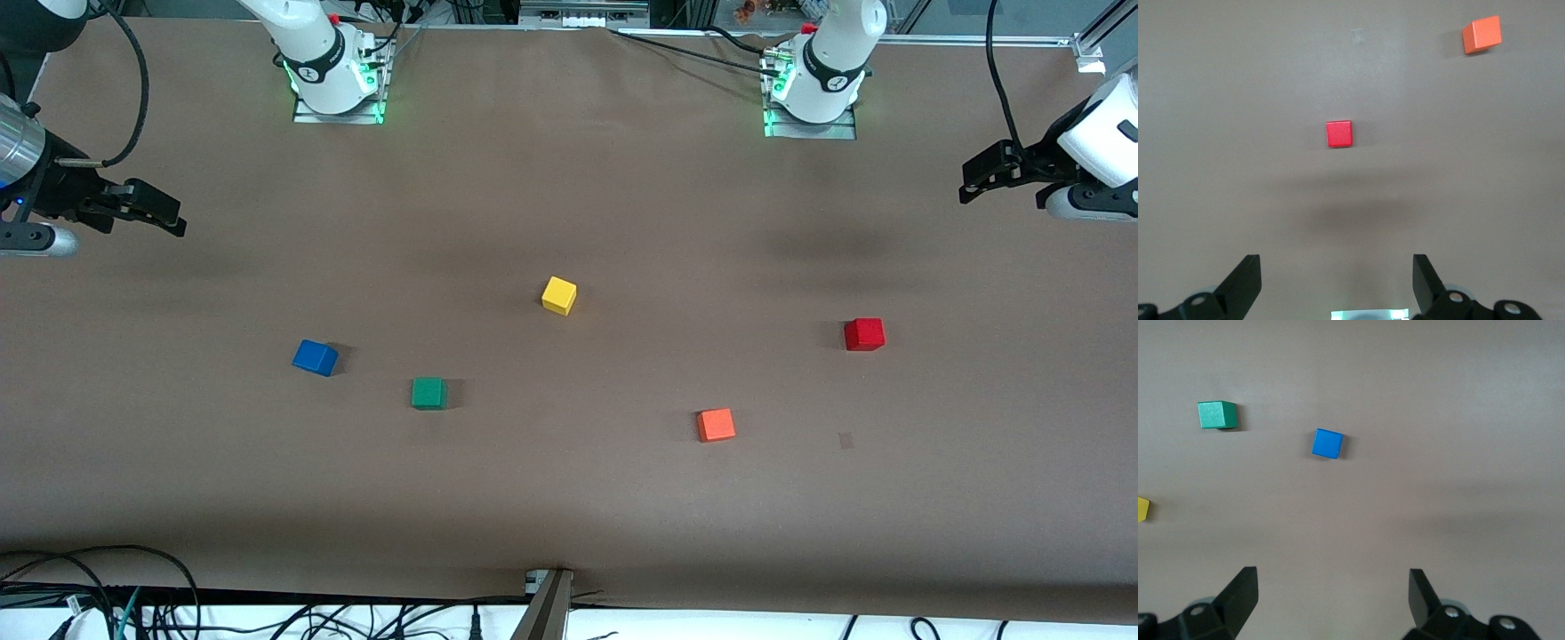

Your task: Pass red block to right arm, stack on blue

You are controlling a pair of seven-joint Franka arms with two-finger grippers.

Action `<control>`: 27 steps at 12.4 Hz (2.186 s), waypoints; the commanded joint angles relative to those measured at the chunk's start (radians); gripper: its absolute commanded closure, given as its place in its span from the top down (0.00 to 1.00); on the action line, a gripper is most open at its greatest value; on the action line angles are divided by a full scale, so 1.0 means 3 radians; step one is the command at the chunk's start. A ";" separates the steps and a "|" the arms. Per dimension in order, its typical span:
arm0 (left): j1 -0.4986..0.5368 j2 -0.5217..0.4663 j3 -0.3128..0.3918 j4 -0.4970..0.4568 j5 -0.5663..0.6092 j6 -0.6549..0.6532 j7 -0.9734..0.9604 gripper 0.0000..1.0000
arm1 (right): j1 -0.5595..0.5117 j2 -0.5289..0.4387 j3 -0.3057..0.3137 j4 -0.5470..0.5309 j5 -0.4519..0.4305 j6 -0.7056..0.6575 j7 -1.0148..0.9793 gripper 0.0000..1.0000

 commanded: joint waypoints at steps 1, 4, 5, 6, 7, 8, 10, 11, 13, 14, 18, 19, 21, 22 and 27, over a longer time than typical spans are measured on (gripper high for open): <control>0.0009 -0.0100 -0.0025 -0.0090 0.0081 0.0047 -0.0029 1.00 | -0.0024 -0.0018 0.0008 0.0013 0.0052 -0.0024 -0.0032 1.00; 0.0004 -0.0080 -0.0041 -0.0034 0.0081 0.0037 -0.0029 1.00 | -0.0024 -0.0018 0.0008 0.0013 0.0052 -0.0024 -0.0027 1.00; 0.0004 -0.0069 -0.0041 -0.0034 0.0081 0.0042 -0.0029 1.00 | -0.0024 -0.0018 0.0008 0.0008 0.0052 -0.0024 -0.0022 1.00; 0.0004 -0.0064 -0.0041 -0.0034 0.0081 0.0042 -0.0029 1.00 | -0.0024 -0.0018 0.0008 0.0008 0.0052 -0.0024 -0.0012 1.00; 0.0004 -0.0059 -0.0041 -0.0034 0.0081 0.0047 -0.0024 1.00 | -0.0024 -0.0018 0.0008 0.0013 0.0052 -0.0024 -0.0016 1.00; 0.0009 -0.0059 -0.0041 -0.0029 0.0081 0.0057 -0.0024 1.00 | -0.0024 -0.0018 0.0008 0.0013 0.0052 -0.0024 -0.0017 1.00; 0.0009 -0.0054 -0.0031 -0.0029 0.0076 0.0062 -0.0003 1.00 | -0.0024 -0.0018 0.0008 0.0013 0.0052 -0.0024 -0.0011 1.00; 0.0009 -0.0054 -0.0036 -0.0029 0.0076 0.0062 -0.0008 1.00 | -0.0024 -0.0018 0.0008 0.0013 0.0052 -0.0024 -0.0011 1.00; 0.0009 -0.0049 -0.0036 -0.0029 0.0076 0.0062 -0.0008 1.00 | -0.0024 -0.0018 0.0008 0.0008 0.0052 -0.0024 -0.0011 1.00; 0.0009 -0.0049 -0.0036 -0.0029 0.0076 0.0062 -0.0013 1.00 | -0.0024 -0.0018 0.0008 0.0013 0.0052 -0.0024 -0.0011 1.00; 0.0004 -0.0023 -0.0041 0.0017 0.0081 0.0062 -0.0018 1.00 | -0.0024 -0.0018 0.0008 0.0013 0.0052 -0.0024 -0.0011 1.00; 0.0004 -0.0018 -0.0036 0.0017 0.0081 0.0067 -0.0018 1.00 | -0.0024 -0.0018 0.0008 0.0008 0.0052 -0.0024 -0.0011 1.00; 0.0004 -0.0008 -0.0036 0.0017 0.0076 0.0067 -0.0018 1.00 | -0.0024 -0.0018 0.0008 0.0008 0.0052 -0.0024 -0.0027 1.00; 0.0004 -0.0003 -0.0036 0.0022 0.0081 0.0067 -0.0018 1.00 | -0.0024 -0.0018 0.0008 0.0008 0.0052 -0.0024 -0.0032 1.00; 0.0004 0.0002 -0.0036 0.0022 0.0081 0.0067 -0.0024 1.00 | -0.0029 -0.0013 0.0003 0.0013 0.0052 -0.0024 -0.0042 1.00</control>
